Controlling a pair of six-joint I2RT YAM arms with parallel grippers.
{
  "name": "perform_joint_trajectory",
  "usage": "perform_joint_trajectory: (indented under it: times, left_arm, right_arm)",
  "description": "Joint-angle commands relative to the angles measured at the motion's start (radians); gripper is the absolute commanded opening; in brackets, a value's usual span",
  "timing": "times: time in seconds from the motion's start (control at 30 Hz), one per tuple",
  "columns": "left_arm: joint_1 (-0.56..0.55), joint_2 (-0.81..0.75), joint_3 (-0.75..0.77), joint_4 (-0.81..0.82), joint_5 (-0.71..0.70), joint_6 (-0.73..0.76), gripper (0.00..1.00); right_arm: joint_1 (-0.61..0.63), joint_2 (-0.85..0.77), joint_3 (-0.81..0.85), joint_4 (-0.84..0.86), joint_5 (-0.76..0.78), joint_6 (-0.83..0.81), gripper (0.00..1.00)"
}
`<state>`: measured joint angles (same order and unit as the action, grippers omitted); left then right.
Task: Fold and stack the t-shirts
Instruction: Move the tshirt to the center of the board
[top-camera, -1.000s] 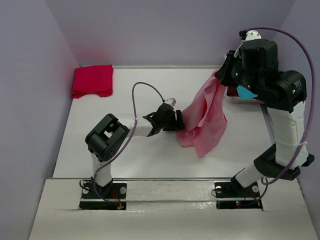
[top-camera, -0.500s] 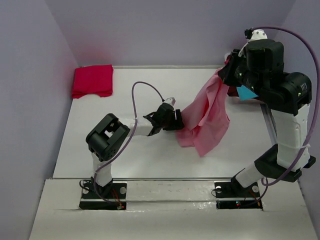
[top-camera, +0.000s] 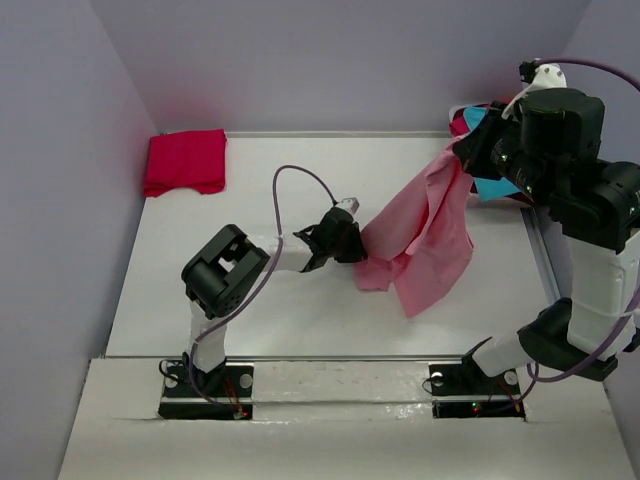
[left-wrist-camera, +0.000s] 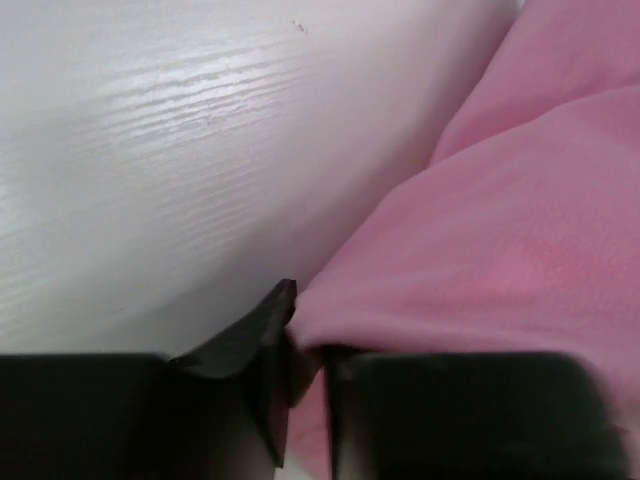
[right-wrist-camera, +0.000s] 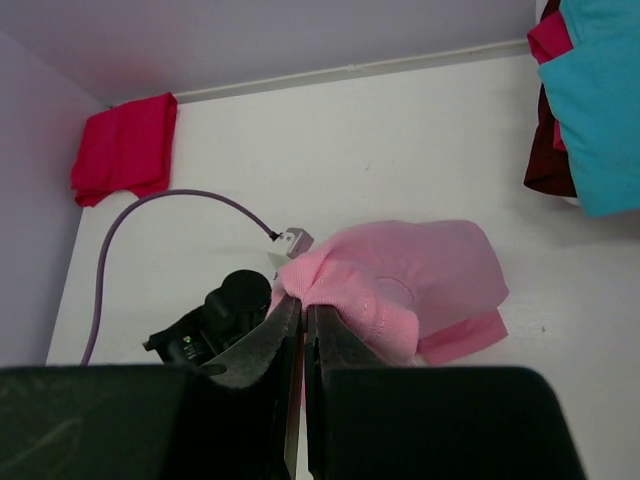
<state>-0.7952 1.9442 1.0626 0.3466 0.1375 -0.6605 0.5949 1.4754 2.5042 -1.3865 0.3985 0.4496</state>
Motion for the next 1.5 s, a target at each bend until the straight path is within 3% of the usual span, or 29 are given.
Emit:
perform_joint_trajectory:
  times: [0.0,0.17,0.27,0.47,0.73,1.07,1.33,1.47]
  left_arm:
    - [-0.009,-0.025,0.031,-0.053,-0.051,0.035,0.06]
    - [-0.009,-0.195,-0.025,-0.177,-0.229,0.052,0.06]
    - [-0.009,-0.332,-0.072,-0.262,-0.405,0.042,0.06]
    - [-0.009,-0.635,-0.125,-0.432,-0.623,0.024,0.06]
    - [-0.041,-0.931,-0.148,-0.612,-0.743,0.029,0.06]
    - [-0.164,-1.261,-0.171,-0.98,-0.998,-0.22,0.06]
    - [-0.173,-1.396,-0.167,-1.06,-1.07,-0.229,0.06]
    - [-0.173,-1.421,-0.136,-1.048,-1.107,-0.206,0.06]
  right_arm:
    - [-0.004,-0.033,-0.03,-0.078,0.031,0.012,0.07]
    - [-0.004,-0.052,-0.088,-0.045,0.045,0.012,0.07]
    - [-0.004,-0.064,-0.152,-0.013,0.043,0.014,0.07]
    - [-0.004,-0.089,-0.309,0.056,0.022,0.018,0.07]
    - [-0.004,-0.162,-0.453,0.142,-0.056,0.024,0.07]
    - [-0.004,-0.338,-0.545,0.164,-0.087,0.023,0.07]
    - [-0.004,-0.475,-0.702,0.248,-0.121,0.04,0.07]
    - [-0.004,-0.497,-0.69,0.309,-0.128,0.015,0.07]
